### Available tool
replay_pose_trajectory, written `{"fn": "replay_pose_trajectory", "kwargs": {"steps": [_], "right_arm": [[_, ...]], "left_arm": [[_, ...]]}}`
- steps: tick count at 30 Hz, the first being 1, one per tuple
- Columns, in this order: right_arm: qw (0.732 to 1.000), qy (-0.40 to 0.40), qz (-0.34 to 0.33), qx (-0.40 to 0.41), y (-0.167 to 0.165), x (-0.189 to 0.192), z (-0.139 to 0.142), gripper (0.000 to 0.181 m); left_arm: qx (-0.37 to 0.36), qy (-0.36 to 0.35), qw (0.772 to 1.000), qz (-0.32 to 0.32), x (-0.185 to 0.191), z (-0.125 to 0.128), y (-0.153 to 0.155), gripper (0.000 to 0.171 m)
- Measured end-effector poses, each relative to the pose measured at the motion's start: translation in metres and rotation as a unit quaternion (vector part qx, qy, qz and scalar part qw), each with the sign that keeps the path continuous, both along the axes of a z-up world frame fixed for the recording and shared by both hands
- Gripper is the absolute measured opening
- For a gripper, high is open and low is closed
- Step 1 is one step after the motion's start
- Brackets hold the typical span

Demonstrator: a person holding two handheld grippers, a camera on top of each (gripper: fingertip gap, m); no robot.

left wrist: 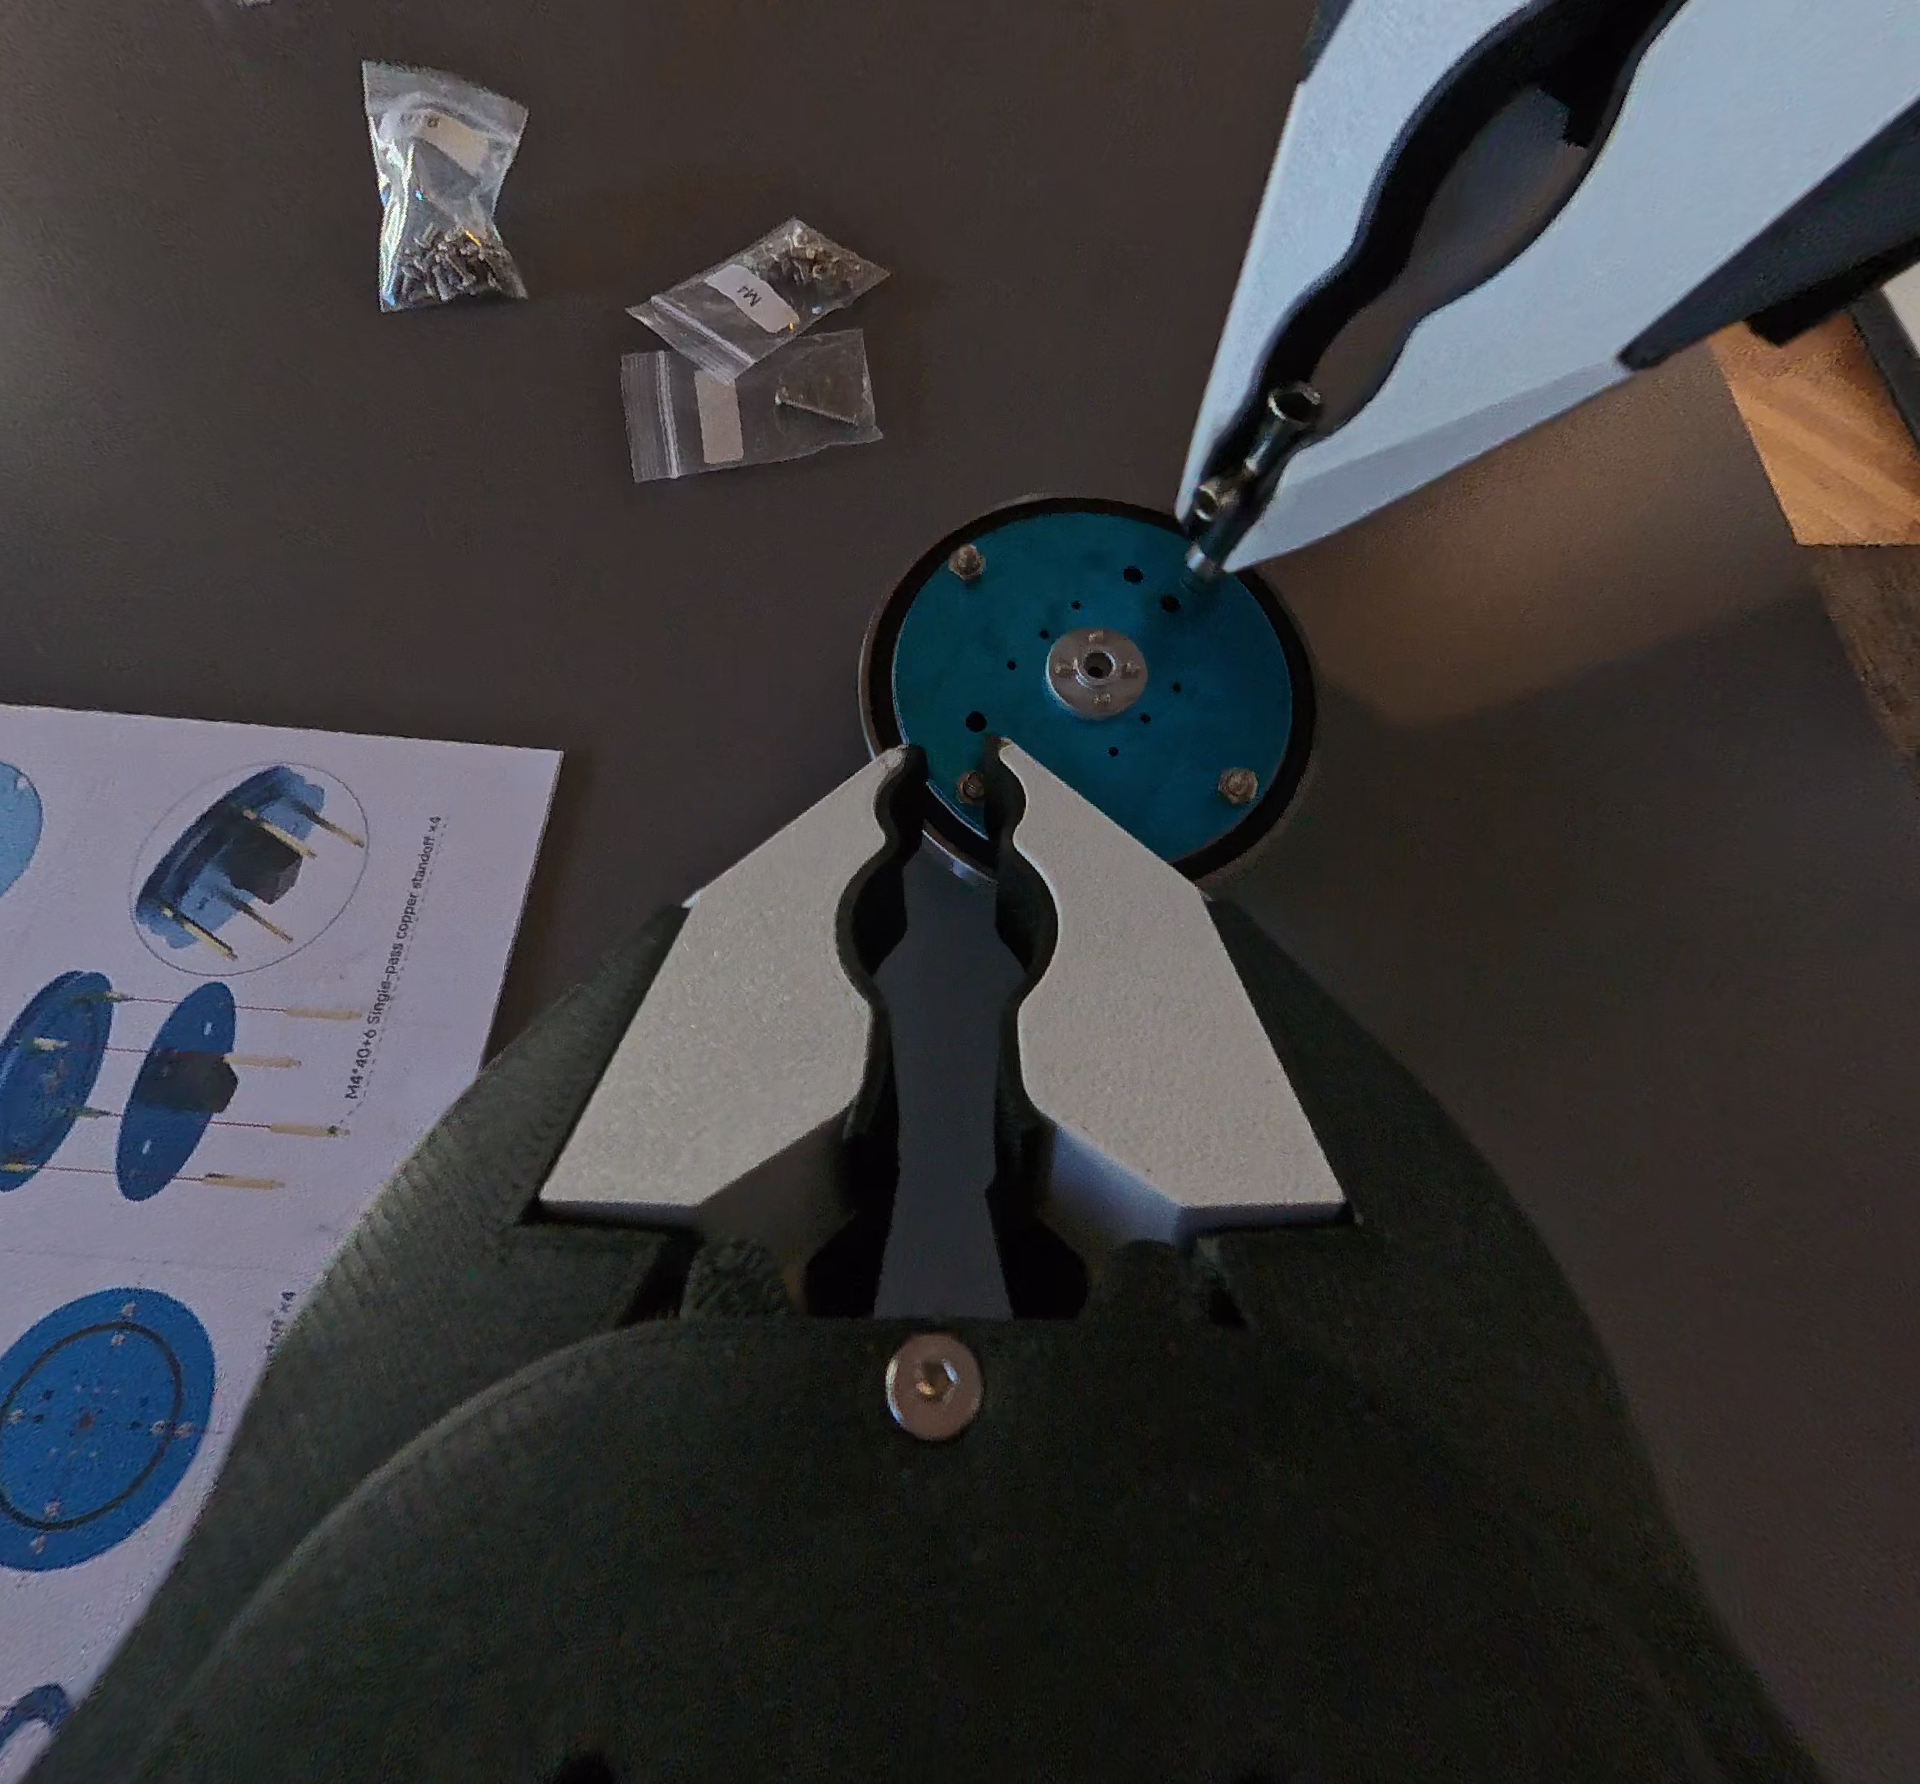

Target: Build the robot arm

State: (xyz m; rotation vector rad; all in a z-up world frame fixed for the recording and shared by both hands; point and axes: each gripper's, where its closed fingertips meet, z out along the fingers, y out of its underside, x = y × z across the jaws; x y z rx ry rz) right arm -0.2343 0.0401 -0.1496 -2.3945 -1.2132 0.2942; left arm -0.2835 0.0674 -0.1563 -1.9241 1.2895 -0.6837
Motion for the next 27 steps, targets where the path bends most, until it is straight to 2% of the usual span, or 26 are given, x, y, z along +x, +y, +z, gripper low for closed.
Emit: {"fn": "replay_pose_trajectory", "kwargs": {"steps": [11,14,20,27], "right_arm": [[1.000,0.001,-0.017,0.007,0.039,0.009,0.000,0.008],[1.000,0.002,-0.016,0.008,0.048,0.005,0.000,0.008],[1.000,0.006,-0.003,0.006,0.067,-0.011,0.000,0.008],[1.000,0.014,0.019,-0.005,0.082,-0.044,0.000,0.008]], "left_arm": [[0.021,0.015,0.999,0.026,0.004,0.001,-0.017,0.005],[-0.009,-0.005,1.000,0.028,0.007,0.001,-0.019,0.005],[-0.026,-0.043,0.998,0.033,0.015,0.001,-0.022,0.005],[-0.008,-0.062,0.997,0.048,0.027,0.002,-0.016,0.005]]}}
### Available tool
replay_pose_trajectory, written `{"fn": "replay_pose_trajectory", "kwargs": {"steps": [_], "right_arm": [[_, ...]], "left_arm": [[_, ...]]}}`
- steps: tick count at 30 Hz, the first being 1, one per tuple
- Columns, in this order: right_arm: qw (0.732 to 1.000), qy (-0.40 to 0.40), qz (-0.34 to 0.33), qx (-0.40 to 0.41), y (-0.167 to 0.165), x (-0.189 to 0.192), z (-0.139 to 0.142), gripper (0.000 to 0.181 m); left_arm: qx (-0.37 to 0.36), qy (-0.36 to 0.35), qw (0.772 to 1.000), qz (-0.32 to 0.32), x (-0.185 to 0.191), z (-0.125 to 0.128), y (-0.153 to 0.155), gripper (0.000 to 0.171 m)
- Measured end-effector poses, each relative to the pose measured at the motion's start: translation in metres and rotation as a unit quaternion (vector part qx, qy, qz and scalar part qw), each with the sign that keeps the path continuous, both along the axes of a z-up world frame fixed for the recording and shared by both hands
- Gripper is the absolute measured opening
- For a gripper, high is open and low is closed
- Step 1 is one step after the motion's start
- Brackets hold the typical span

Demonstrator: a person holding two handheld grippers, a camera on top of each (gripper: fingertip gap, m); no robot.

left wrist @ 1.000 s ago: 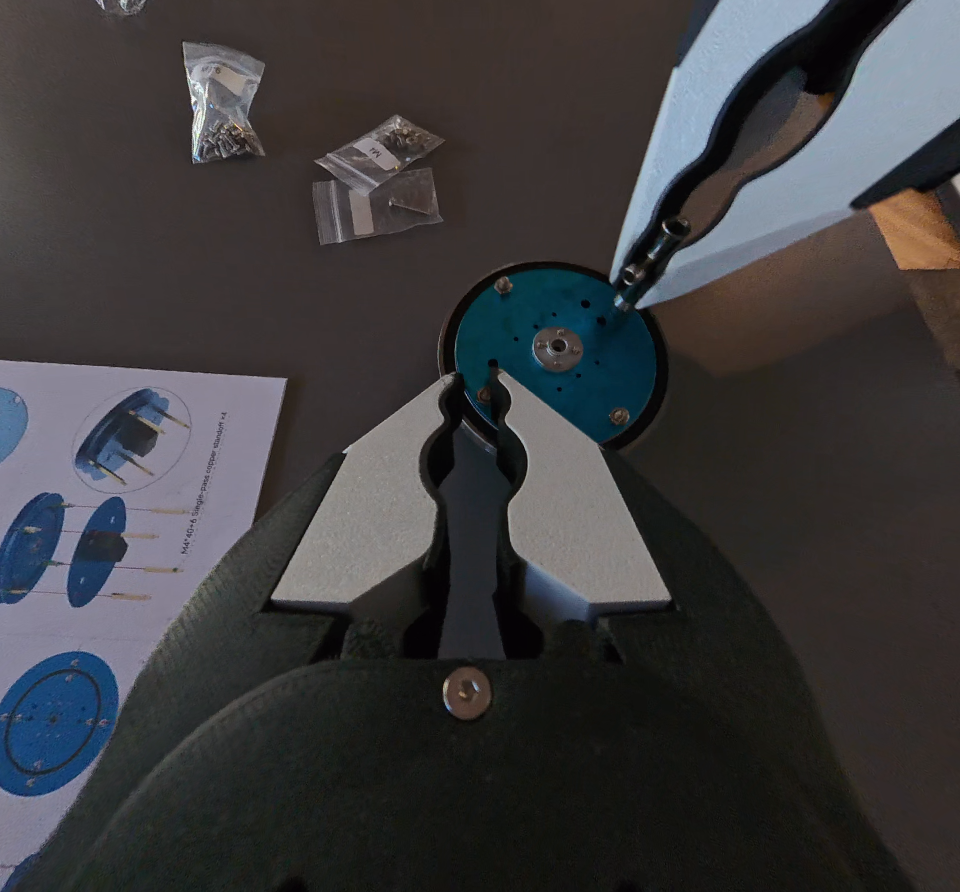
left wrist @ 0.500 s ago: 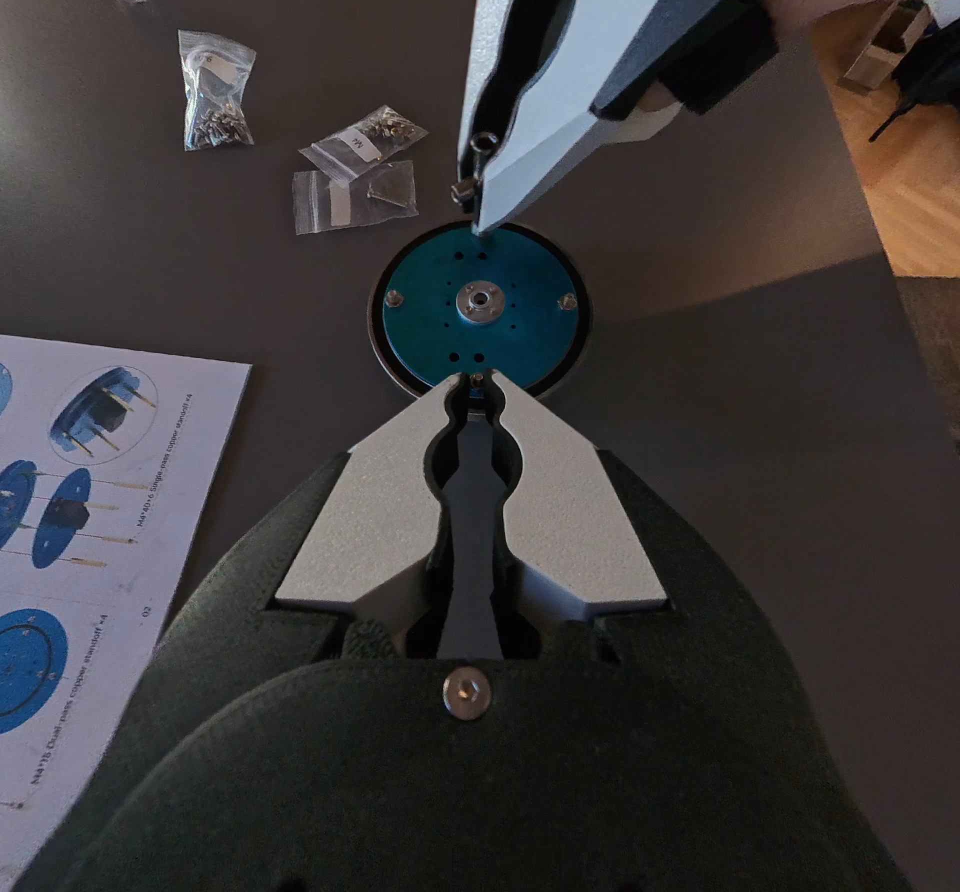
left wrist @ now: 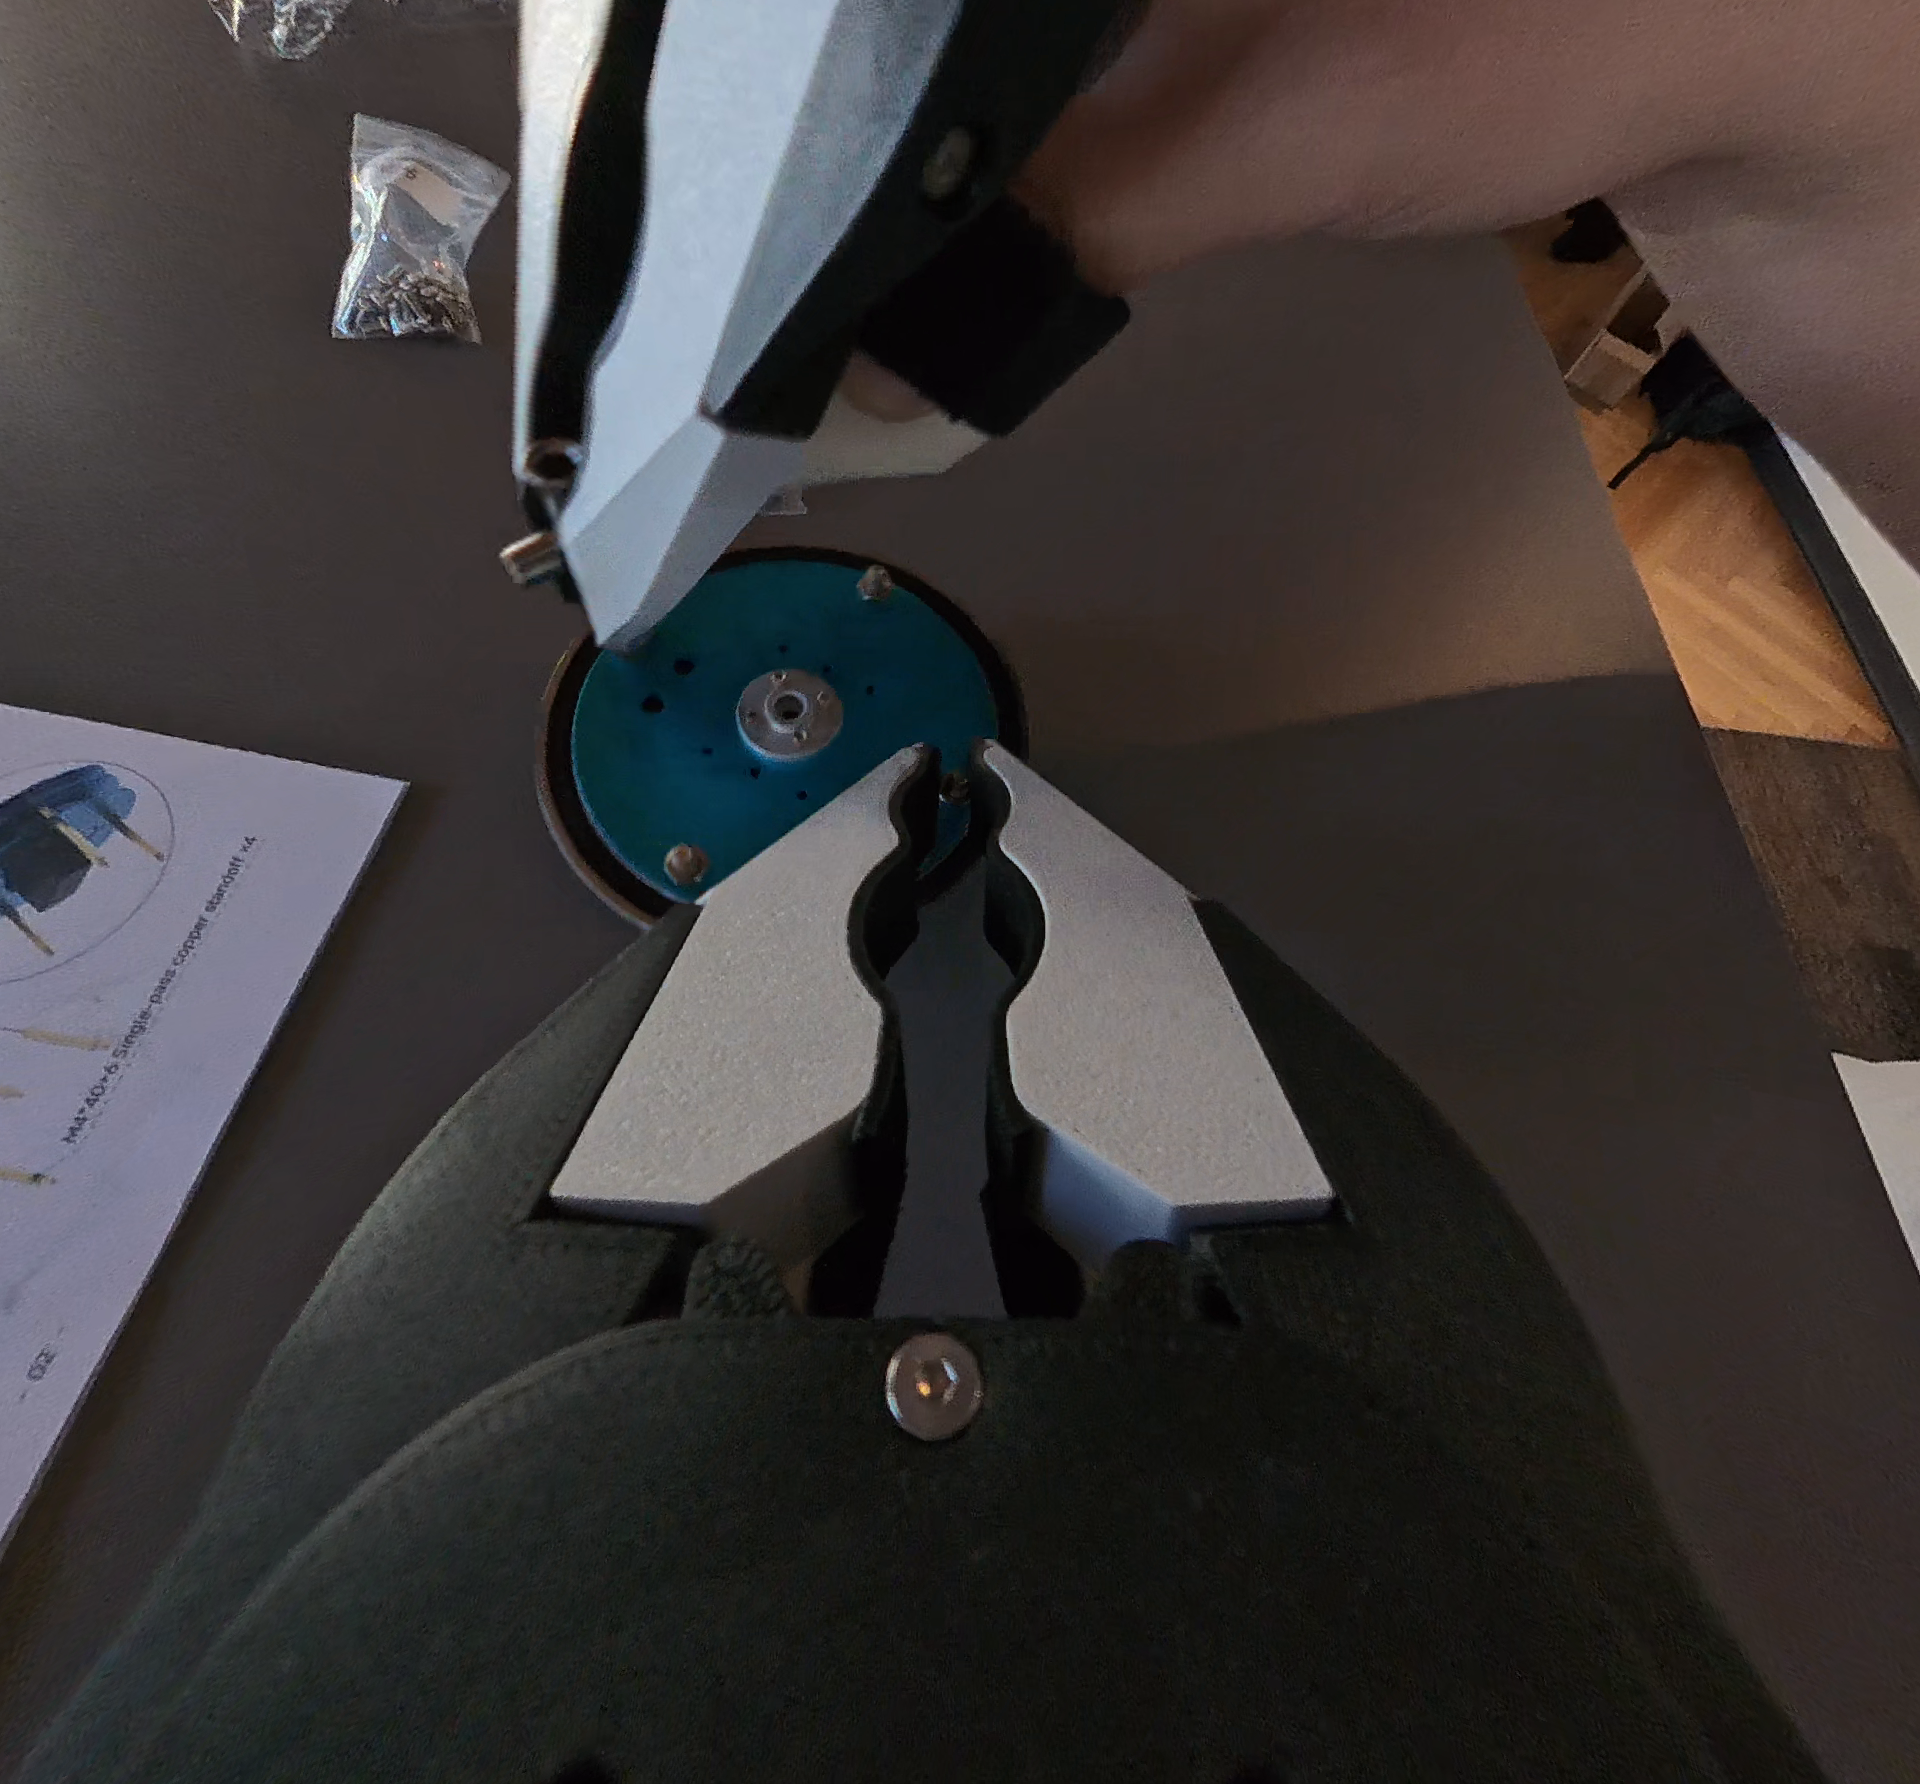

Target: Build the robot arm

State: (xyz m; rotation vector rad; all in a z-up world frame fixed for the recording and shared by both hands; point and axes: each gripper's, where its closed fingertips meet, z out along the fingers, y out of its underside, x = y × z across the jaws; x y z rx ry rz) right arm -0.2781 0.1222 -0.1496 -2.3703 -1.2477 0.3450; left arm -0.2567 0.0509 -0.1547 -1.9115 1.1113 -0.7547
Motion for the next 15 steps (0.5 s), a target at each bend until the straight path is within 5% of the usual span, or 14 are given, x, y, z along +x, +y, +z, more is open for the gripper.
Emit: {"fn": "replay_pose_trajectory", "kwargs": {"steps": [6,11,15], "right_arm": [[0.999,0.004,0.050,-0.002,-0.010,-0.034,0.000,0.008],[0.994,0.033,0.103,-0.024,-0.036,-0.065,0.000,0.008],[0.988,0.039,0.147,-0.013,-0.051,-0.082,0.007,0.008]], "left_arm": [[0.047,-0.029,0.998,0.013,0.000,0.012,-0.002,0.005],[0.107,-0.049,0.990,0.082,-0.069,0.043,-0.006,0.011],[0.043,-0.015,0.995,0.090,-0.113,0.026,-0.012,0.019]]}}
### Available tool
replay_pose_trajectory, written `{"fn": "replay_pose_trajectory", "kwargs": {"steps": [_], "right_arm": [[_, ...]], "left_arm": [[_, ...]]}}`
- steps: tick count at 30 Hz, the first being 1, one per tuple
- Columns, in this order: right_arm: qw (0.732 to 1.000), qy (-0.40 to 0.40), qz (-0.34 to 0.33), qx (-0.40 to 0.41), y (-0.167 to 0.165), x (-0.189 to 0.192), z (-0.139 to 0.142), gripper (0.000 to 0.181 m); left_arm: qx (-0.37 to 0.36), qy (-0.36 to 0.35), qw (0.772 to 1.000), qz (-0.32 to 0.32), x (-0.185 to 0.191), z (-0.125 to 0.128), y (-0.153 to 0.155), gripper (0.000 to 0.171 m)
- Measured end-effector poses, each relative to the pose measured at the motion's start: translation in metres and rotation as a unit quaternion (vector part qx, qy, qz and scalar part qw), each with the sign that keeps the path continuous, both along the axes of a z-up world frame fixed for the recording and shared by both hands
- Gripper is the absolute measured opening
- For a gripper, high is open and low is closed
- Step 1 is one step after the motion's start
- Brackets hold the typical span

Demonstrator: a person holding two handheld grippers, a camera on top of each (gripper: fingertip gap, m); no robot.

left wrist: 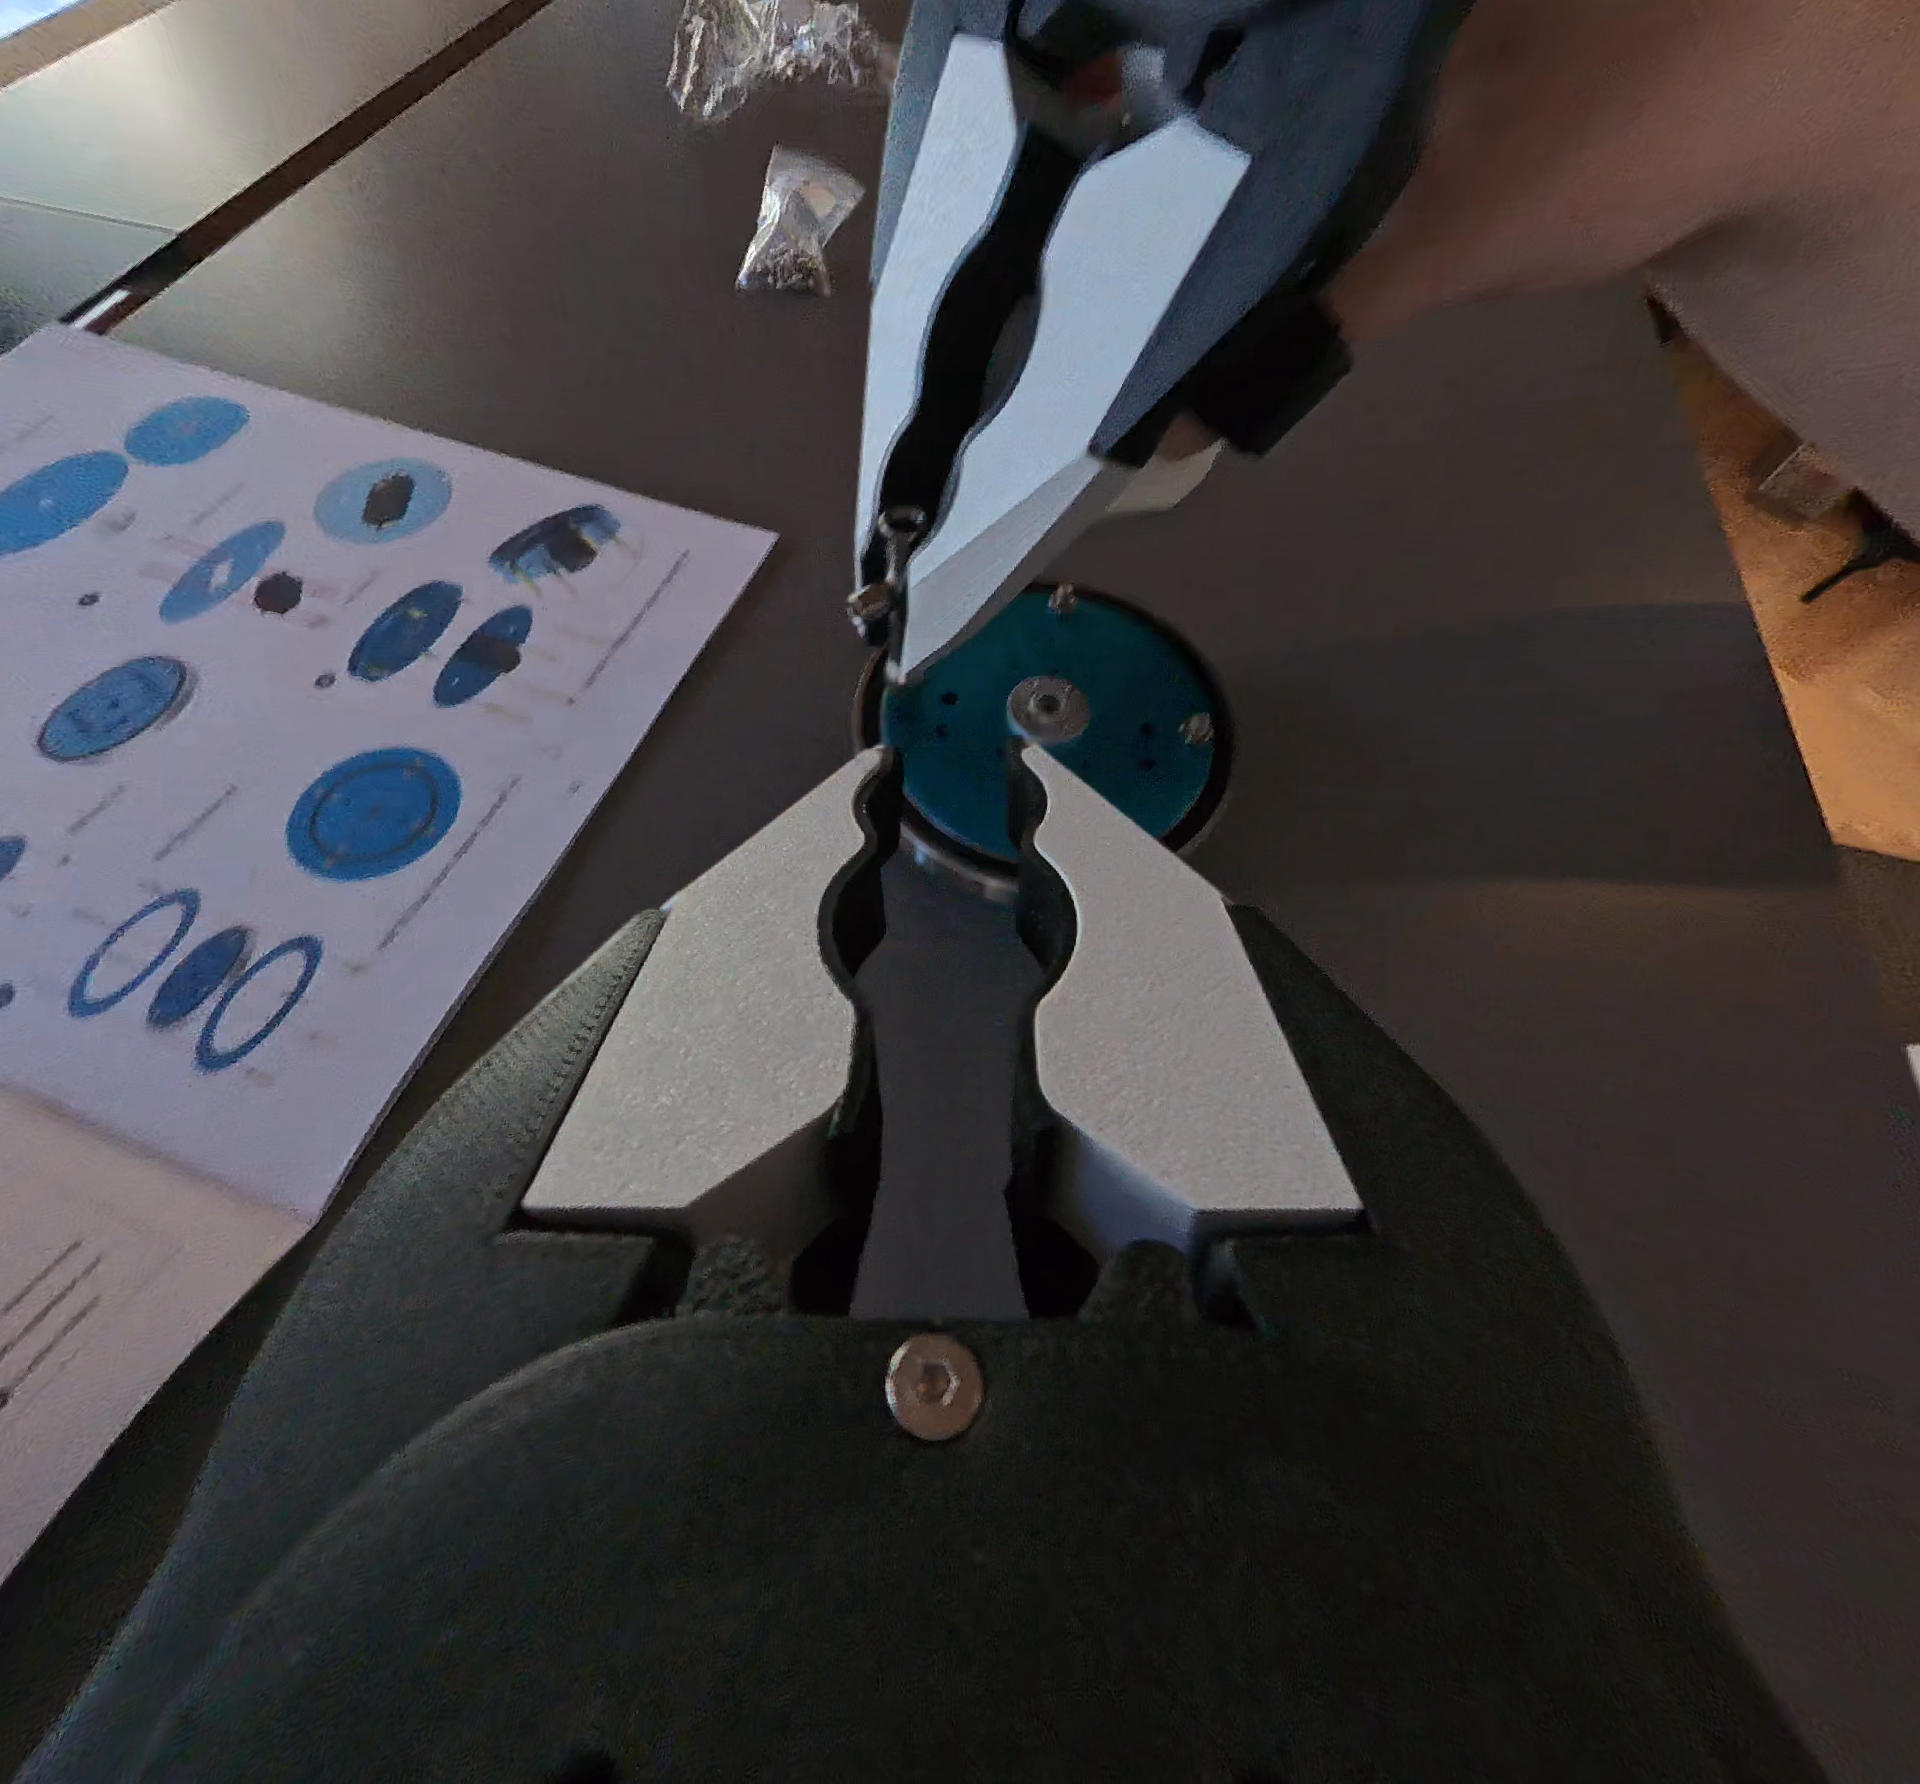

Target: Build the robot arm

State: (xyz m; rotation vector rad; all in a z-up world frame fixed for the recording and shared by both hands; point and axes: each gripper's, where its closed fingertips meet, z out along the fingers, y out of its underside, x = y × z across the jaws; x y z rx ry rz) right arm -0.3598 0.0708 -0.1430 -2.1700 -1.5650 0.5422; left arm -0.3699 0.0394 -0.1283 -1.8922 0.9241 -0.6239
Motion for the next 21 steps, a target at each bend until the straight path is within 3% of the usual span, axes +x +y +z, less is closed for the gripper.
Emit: {"fn": "replay_pose_trajectory", "kwargs": {"steps": [5,17,21], "right_arm": [[0.999,-0.025,0.018,0.042,-0.002,-0.004,0.004,0.008],[1.000,-0.026,0.006,-0.002,0.000,-0.001,-0.004,0.008],[0.998,-0.035,0.047,0.020,-0.001,-0.001,-0.007,0.008]], "left_arm": [[-0.089,-0.002,0.996,0.008,-0.014,-0.029,-0.011,0.021],[-0.069,0.020,0.997,-0.011,-0.007,-0.035,-0.020,0.032],[-0.015,0.039,0.999,-0.020,-0.007,-0.029,-0.015,0.035]]}}
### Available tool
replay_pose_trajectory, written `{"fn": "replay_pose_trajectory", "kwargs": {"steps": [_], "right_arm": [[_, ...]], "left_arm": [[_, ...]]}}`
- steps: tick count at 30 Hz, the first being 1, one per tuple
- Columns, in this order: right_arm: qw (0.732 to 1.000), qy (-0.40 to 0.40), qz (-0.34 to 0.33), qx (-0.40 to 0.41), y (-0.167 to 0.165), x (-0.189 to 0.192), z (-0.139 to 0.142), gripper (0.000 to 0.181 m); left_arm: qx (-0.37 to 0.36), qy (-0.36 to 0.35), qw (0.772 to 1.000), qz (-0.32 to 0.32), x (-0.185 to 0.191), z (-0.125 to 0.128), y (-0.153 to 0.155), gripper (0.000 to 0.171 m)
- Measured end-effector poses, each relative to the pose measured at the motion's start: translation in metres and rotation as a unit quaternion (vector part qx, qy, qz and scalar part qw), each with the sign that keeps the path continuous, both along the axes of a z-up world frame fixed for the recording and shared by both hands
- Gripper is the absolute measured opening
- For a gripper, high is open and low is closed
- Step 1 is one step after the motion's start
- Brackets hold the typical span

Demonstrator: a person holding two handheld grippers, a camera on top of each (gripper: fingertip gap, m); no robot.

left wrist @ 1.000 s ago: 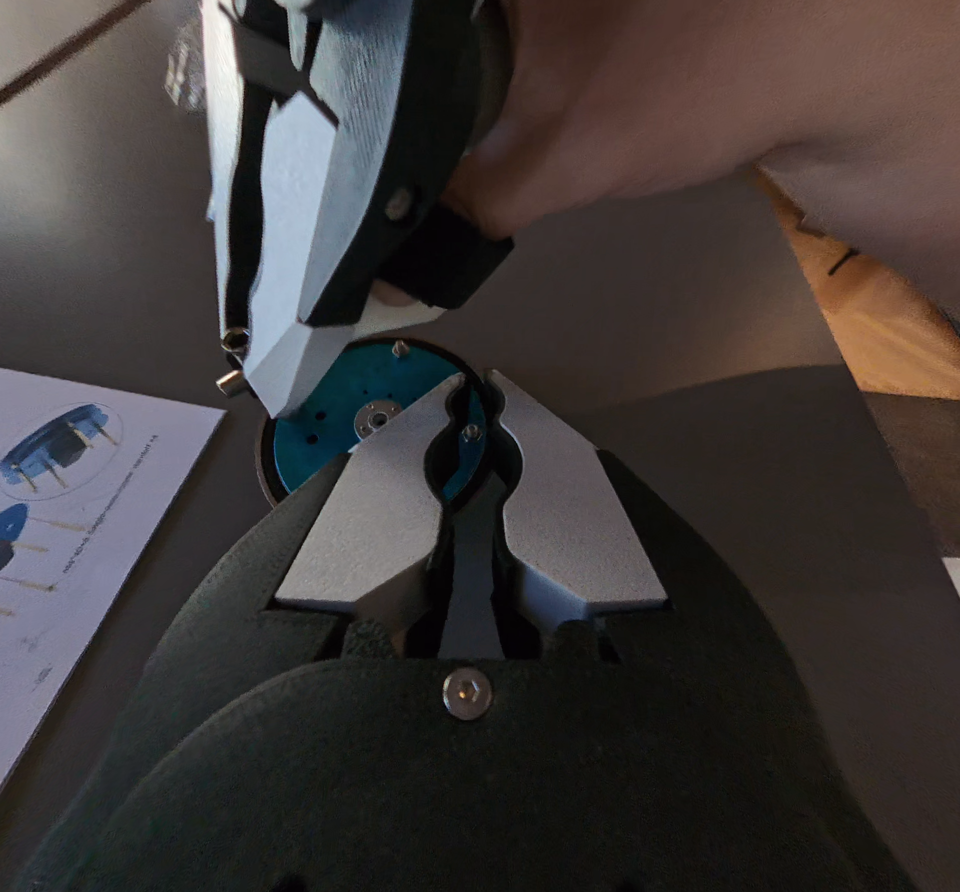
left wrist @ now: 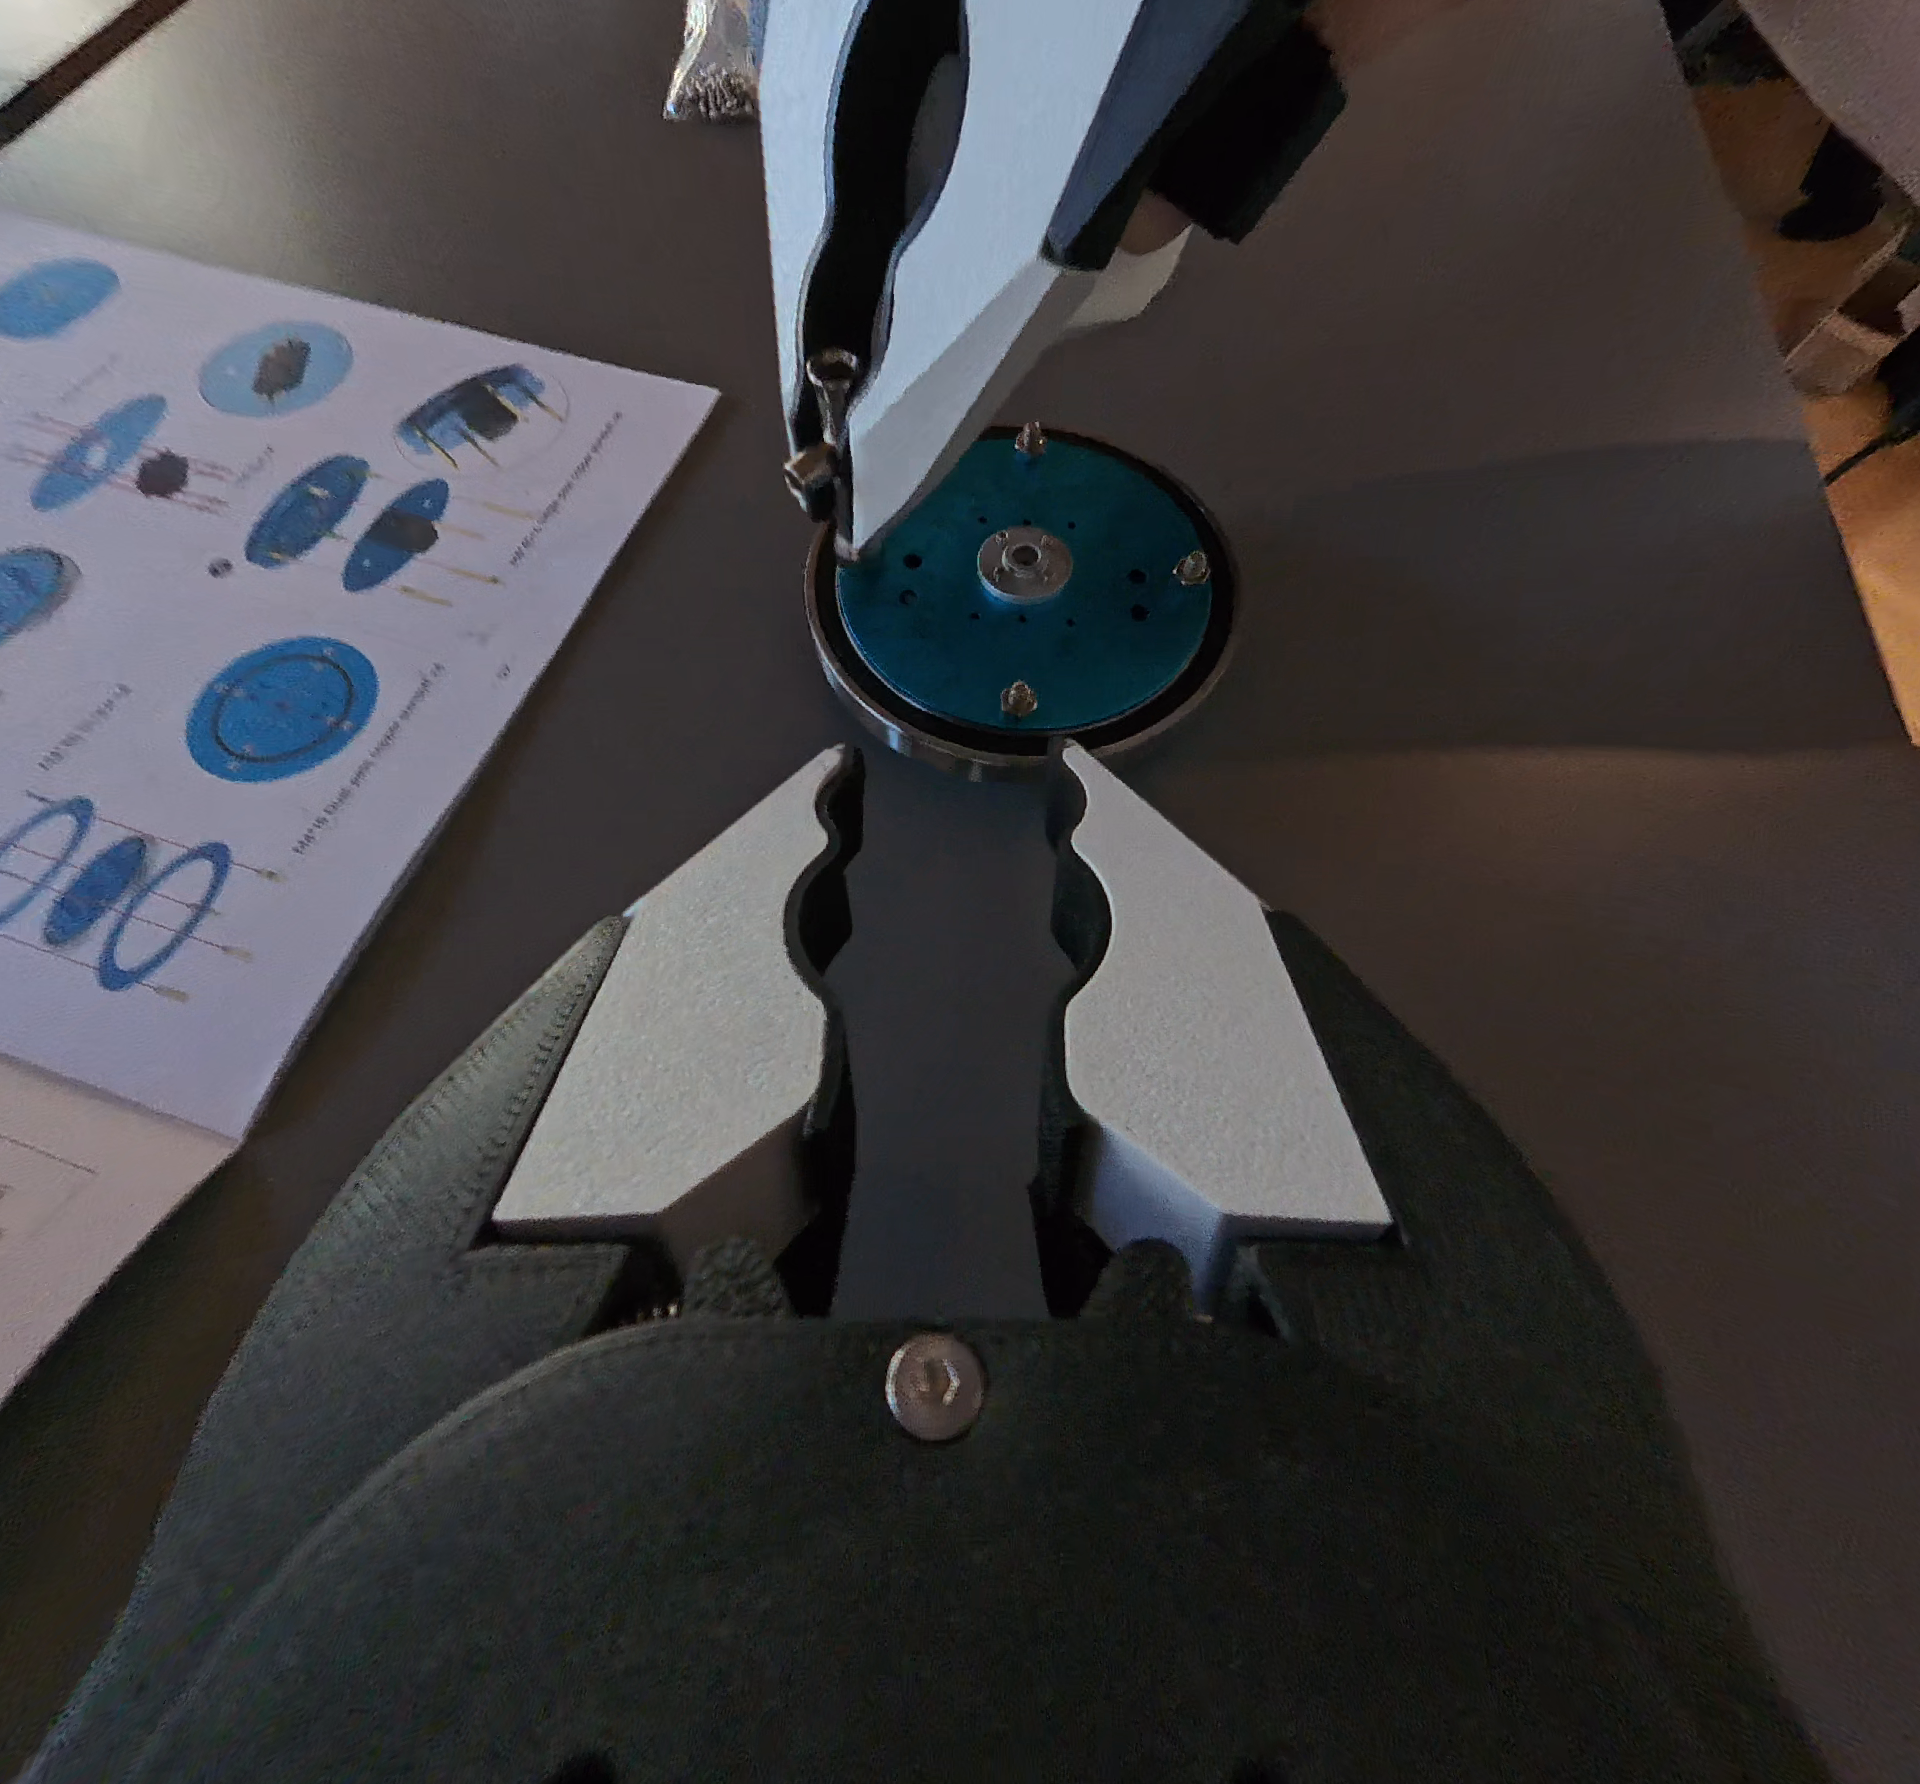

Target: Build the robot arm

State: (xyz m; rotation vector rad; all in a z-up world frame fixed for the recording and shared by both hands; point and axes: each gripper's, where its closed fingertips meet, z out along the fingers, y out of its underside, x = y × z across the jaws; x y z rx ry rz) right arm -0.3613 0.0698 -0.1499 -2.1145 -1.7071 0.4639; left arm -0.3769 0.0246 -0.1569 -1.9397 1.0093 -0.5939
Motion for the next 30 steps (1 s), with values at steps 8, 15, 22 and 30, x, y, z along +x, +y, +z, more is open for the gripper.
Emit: {"fn": "replay_pose_trajectory", "kwargs": {"steps": [8,15,22,30], "right_arm": [[1.000,0.011,0.021,-0.011,-0.001,0.001,0.000,0.008],[1.000,0.000,-0.002,0.001,0.000,0.001,0.000,0.008],[0.998,0.008,-0.067,-0.004,0.000,0.002,0.000,0.008],[0.987,0.024,-0.158,-0.011,0.001,0.002,0.000,0.008]], "left_arm": [[0.039,-0.020,0.997,-0.056,0.016,0.010,-0.002,0.028],[0.034,0.009,0.997,-0.064,0.021,0.001,-0.002,0.005],[0.030,0.017,0.998,-0.059,0.029,0.001,-0.002,0.002],[0.027,0.004,0.998,-0.056,0.037,0.001,-0.002,0.000]]}}
